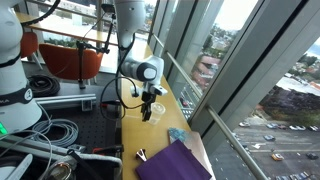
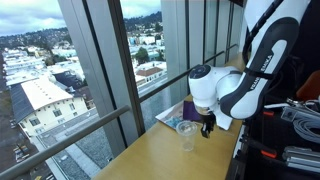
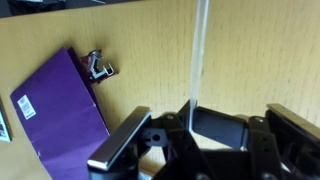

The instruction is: Put the straw into the cup through the lid

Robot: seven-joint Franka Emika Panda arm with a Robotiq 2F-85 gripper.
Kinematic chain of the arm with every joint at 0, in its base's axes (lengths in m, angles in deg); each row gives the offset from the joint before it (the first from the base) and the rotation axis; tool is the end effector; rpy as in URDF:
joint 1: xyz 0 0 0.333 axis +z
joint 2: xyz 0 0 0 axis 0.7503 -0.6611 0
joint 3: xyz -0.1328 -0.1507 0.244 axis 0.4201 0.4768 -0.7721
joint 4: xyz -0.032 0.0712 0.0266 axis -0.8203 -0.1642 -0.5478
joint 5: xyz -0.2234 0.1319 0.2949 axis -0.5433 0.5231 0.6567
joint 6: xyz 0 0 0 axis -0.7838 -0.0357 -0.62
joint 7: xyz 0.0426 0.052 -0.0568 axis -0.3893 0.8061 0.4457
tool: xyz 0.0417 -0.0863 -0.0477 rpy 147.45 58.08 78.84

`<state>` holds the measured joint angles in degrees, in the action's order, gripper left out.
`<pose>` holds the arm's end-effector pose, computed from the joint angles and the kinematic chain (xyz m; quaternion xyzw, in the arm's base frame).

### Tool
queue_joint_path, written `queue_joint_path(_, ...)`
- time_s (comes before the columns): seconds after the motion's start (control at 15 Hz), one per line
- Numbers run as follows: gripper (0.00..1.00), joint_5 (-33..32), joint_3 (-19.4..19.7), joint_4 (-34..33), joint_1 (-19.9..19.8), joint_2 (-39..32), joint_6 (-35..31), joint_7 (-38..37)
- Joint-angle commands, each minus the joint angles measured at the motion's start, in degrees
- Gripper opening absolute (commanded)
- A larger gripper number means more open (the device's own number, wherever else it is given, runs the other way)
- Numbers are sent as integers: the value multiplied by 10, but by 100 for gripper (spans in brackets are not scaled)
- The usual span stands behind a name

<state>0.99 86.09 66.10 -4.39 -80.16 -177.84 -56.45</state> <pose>0.4965 0.1356 0.0755 0.9817 -0.0145 0.0007 0.1901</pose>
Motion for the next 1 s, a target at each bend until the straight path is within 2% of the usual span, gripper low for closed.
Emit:
queue_joint_path(0.0,0,-61,42,26,39,68,50,-59)
queue_joint_path(0.27,0,-136,47,12,26,120,76,-117)
queue_joint_path(0.53,0,-182,22,-6,-18,147,20,-172)
queue_joint_path(0.73,0,-188,-12,-12,-57,142,-7,-178)
queue_joint_path(0.93,0,-123,-101,-8,-126,151,72,-121)
